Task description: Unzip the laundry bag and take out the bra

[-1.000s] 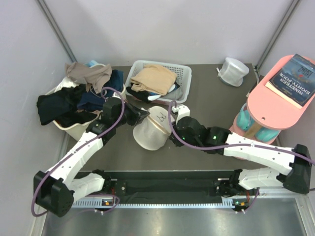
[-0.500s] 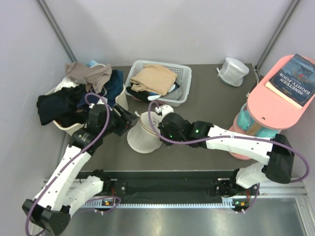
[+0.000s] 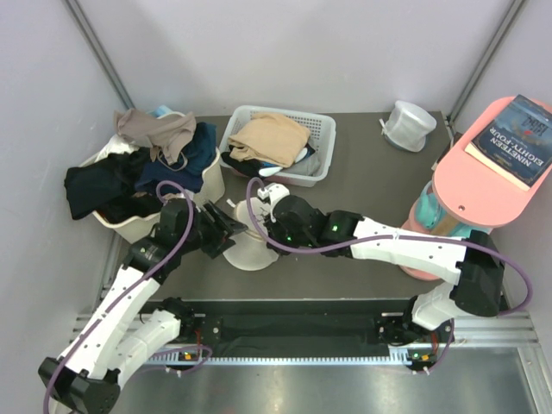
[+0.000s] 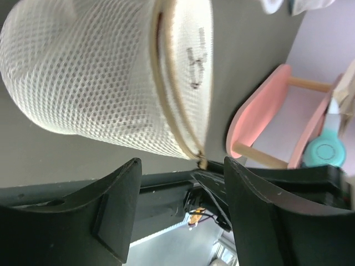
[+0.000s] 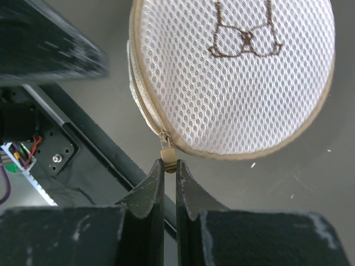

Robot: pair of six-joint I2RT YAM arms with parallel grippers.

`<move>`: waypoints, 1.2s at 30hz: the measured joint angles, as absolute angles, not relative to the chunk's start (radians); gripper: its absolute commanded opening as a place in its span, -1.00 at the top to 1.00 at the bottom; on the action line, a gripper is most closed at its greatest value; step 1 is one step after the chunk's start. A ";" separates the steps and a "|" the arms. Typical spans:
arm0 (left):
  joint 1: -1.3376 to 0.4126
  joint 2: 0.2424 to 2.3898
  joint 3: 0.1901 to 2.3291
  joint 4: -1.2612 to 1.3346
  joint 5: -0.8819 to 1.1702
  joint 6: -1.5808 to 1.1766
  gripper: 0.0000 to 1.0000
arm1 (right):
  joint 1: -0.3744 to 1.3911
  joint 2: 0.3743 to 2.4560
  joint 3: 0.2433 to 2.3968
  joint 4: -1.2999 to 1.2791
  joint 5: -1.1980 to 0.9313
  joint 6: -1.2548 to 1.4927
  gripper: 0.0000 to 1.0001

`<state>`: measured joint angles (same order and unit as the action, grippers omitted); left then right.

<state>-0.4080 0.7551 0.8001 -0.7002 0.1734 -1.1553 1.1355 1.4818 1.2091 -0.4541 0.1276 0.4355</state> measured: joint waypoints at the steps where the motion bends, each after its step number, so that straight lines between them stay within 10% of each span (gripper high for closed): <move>1: -0.410 0.754 0.781 -0.696 0.179 -1.161 -0.31 | 1.139 1.483 1.212 -0.454 0.124 0.433 1.00; 11: -0.433 0.809 0.722 -0.591 0.204 -1.199 -0.28 | 1.170 1.484 1.212 -0.435 0.081 0.410 1.00; 18: -0.454 0.857 0.701 -0.509 0.210 -1.215 1.00 | 1.178 1.484 1.212 -0.434 0.074 0.402 1.00; 36: -0.453 0.901 0.673 -0.398 0.195 -1.231 1.00 | 0.991 1.324 0.972 -0.382 0.075 0.408 1.00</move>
<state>-0.4534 0.9009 0.6735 -0.3985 0.1947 -1.2312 0.9905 1.3243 0.9718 -0.3817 0.0753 0.4080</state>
